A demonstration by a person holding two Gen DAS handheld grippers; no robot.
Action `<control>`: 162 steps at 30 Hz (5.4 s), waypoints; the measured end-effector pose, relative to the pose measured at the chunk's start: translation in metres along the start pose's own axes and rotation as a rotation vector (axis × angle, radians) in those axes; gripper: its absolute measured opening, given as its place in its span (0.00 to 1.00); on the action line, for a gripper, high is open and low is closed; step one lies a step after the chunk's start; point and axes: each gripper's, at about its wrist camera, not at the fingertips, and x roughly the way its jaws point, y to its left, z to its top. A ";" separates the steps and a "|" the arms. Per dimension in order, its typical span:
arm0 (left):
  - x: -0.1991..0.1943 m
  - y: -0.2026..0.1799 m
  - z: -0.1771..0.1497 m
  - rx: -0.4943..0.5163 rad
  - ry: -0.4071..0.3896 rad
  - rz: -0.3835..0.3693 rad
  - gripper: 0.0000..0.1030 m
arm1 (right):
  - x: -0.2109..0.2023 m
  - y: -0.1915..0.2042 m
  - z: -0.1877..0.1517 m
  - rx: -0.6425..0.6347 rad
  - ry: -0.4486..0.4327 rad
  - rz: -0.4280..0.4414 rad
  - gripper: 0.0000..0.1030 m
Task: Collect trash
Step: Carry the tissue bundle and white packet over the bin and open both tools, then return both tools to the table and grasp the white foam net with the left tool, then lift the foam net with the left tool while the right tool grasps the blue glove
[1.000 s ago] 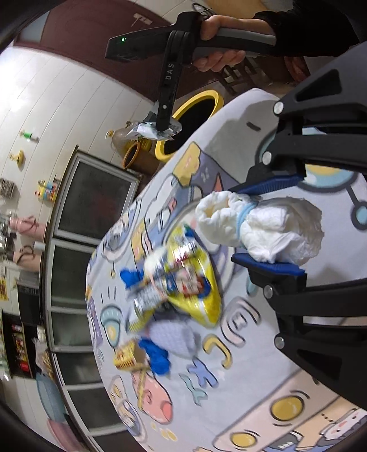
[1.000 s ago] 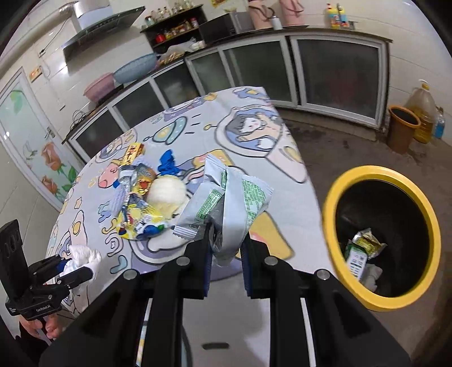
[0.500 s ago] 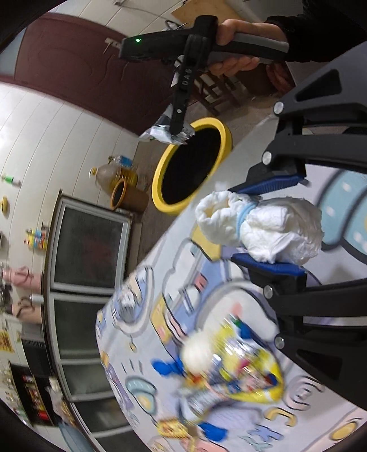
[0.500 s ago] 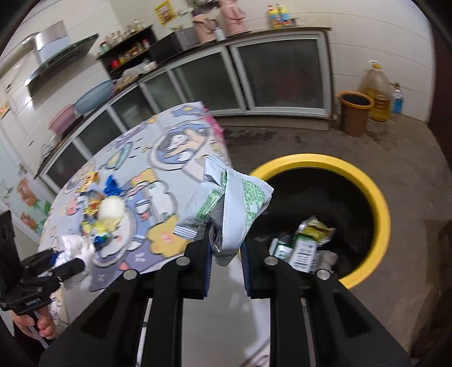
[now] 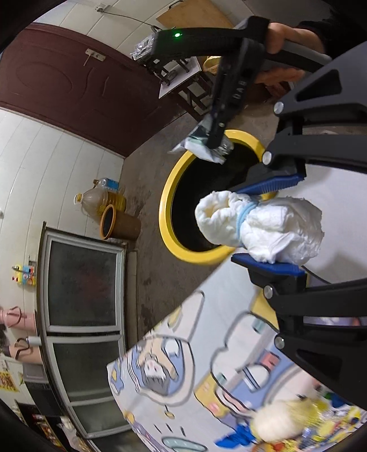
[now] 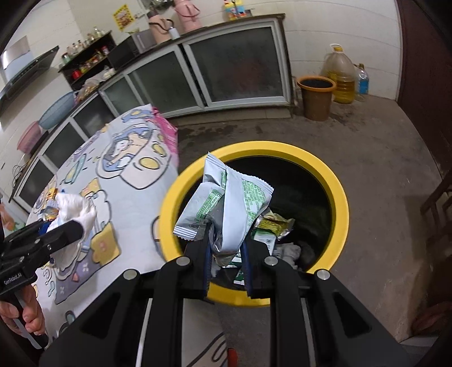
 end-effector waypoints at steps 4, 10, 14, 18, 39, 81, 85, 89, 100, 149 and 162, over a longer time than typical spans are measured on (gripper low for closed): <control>0.028 -0.008 0.012 0.005 0.028 0.005 0.37 | 0.009 -0.010 0.002 0.024 0.016 -0.010 0.17; 0.069 -0.016 0.023 -0.003 0.076 0.009 0.37 | 0.023 -0.016 0.007 0.048 0.036 -0.022 0.18; 0.086 -0.018 0.024 -0.028 0.090 -0.014 0.37 | 0.032 -0.022 0.009 0.072 0.043 -0.040 0.18; 0.096 -0.019 0.026 -0.043 0.099 -0.037 0.38 | 0.037 -0.027 0.009 0.090 0.055 -0.051 0.21; -0.009 0.042 -0.008 -0.194 -0.080 0.031 0.92 | 0.015 -0.015 -0.012 0.105 0.010 0.020 0.51; -0.179 0.274 -0.148 -0.264 -0.112 0.445 0.92 | 0.105 0.323 0.030 -0.347 0.239 0.477 0.57; -0.169 0.282 -0.141 -0.285 -0.099 0.408 0.92 | 0.128 0.340 0.035 -0.347 0.278 0.464 0.57; -0.157 0.291 -0.133 -0.310 -0.085 0.395 0.92 | 0.150 0.345 0.042 -0.291 0.325 0.478 0.57; -0.128 0.306 -0.124 -0.366 -0.054 0.320 0.92 | 0.172 0.372 0.043 -0.322 0.350 0.470 0.51; -0.257 0.184 -0.182 -0.346 -0.266 0.276 0.26 | -0.023 0.301 0.000 -0.397 0.077 0.530 0.04; -0.298 0.145 -0.161 -0.269 -0.345 0.315 0.26 | -0.054 0.272 -0.008 -0.402 -0.002 0.540 0.04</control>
